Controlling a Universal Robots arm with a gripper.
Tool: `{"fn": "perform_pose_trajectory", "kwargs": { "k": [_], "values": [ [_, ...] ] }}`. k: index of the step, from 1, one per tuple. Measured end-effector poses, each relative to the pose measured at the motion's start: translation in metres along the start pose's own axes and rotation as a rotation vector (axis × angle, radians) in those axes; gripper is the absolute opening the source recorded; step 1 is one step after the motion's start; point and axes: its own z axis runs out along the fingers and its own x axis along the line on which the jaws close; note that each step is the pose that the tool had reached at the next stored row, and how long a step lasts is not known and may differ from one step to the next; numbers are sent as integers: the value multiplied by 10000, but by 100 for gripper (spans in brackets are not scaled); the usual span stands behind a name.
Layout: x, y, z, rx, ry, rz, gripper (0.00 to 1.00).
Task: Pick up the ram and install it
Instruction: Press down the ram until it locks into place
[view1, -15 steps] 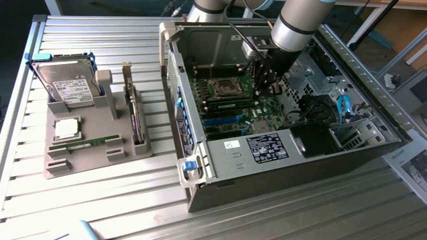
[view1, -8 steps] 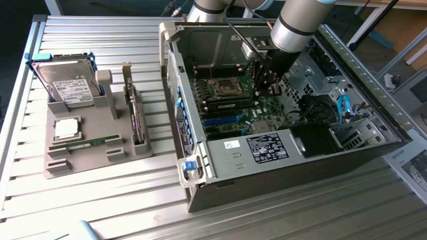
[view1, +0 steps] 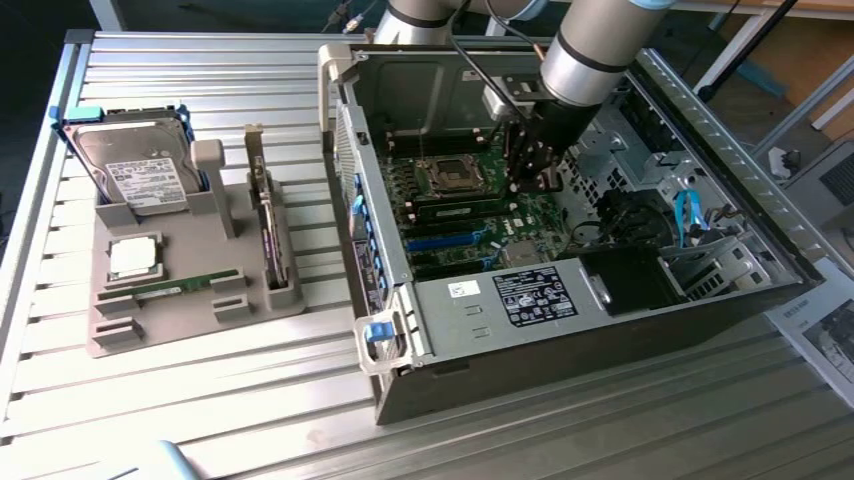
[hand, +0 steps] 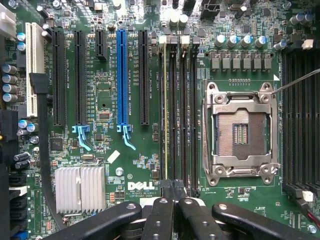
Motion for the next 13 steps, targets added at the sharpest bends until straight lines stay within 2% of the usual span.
{"fn": "perform_pose_trajectory", "kwargs": {
  "k": [13],
  "values": [
    [1, -1, 19, 0, 1, 0, 10]
  ]
}}
